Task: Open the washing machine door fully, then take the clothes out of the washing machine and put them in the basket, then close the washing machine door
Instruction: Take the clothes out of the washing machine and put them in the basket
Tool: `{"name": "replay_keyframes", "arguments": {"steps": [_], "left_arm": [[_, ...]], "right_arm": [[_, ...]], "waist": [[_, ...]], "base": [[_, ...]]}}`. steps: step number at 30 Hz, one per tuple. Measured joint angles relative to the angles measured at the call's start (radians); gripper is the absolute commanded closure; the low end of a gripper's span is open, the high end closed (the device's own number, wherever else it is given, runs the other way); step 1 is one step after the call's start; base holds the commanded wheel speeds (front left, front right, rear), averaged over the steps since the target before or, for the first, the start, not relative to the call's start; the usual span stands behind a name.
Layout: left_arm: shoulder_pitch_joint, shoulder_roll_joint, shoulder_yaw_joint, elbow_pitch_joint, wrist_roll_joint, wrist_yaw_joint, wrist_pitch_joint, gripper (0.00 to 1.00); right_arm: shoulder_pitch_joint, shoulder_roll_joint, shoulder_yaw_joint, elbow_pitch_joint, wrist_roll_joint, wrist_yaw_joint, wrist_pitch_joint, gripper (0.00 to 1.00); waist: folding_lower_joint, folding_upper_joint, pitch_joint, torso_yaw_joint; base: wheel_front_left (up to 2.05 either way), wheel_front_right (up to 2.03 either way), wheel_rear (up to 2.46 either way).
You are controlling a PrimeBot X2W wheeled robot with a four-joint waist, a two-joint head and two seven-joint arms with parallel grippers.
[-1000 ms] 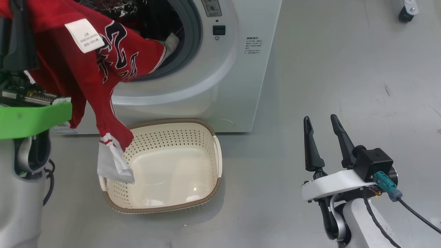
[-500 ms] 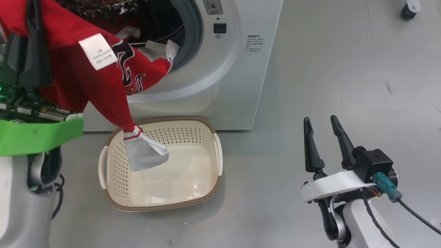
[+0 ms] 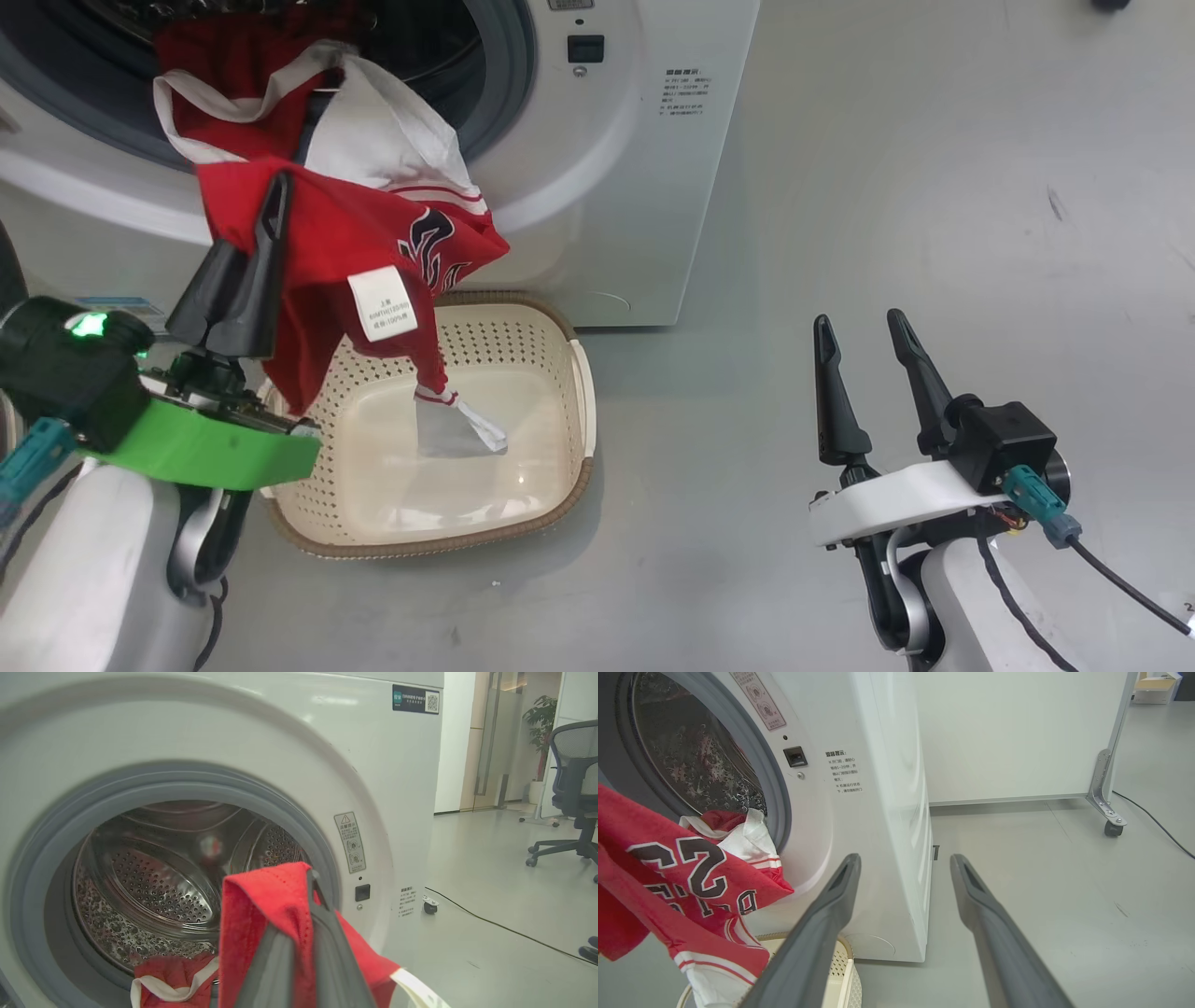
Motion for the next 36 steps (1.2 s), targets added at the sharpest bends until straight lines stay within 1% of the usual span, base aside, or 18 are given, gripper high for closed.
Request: {"name": "replay_keyframes", "arguments": {"steps": [10,12,16,22,29,31,35,36], "left_arm": [[0.021,0.026,-0.042,0.116,-0.01,0.0,0.015,1.0],[0.021,0.034,-0.047,0.139,-0.01,0.0,0.015,1.0],[0.021,0.042,-0.056,0.172,-0.012,0.0,0.016,1.0],[0.012,0.064,-0.084,0.234,-0.018,0.0,0.02,1.0],[-0.036,0.075,-0.104,0.276,-0.027,0.0,0.02,1.0],[-0.051,0.081,-0.109,0.291,-0.028,0.0,0.02,1.0],[-0.082,0.086,-0.114,0.335,-0.04,0.0,0.02,1.0],[-0.09,0.086,-0.116,0.345,-0.042,0.0,0.02,1.0]], "right_arm": [[-0.014,0.0,0.018,-0.022,0.0,-0.002,0.0,0.0],[-0.024,0.0,0.024,-0.027,0.0,-0.01,0.0,0.0],[-0.03,0.0,0.033,-0.036,0.0,-0.011,0.0,0.0],[-0.049,0.0,0.044,-0.057,0.0,-0.023,0.0,0.0],[-0.068,-0.001,0.057,-0.078,0.001,-0.029,0.0,0.0],[-0.069,0.0,0.058,-0.086,0.001,-0.035,0.0,0.0],[-0.073,0.0,0.057,-0.094,0.001,-0.038,0.0,0.0],[-0.074,0.0,0.056,-0.097,0.001,-0.043,0.0,0.0]], "waist": [[0.0,0.0,0.063,-0.023],[0.0,0.0,0.079,-0.029],[0.0,0.0,0.103,-0.039],[0.0,0.0,0.156,-0.063],[0.0,0.0,0.217,-0.097],[0.0,0.0,0.234,-0.107],[0.0,0.0,0.271,-0.123],[0.0,0.0,0.28,-0.127]], "base": [[0.0,0.0,0.0],[0.0,0.0,0.0],[0.0,0.0,0.0],[0.0,0.0,0.0],[0.0,0.0,0.0],[0.0,0.0,0.0],[0.0,0.0,0.0],[0.0,0.0,0.0]]}}
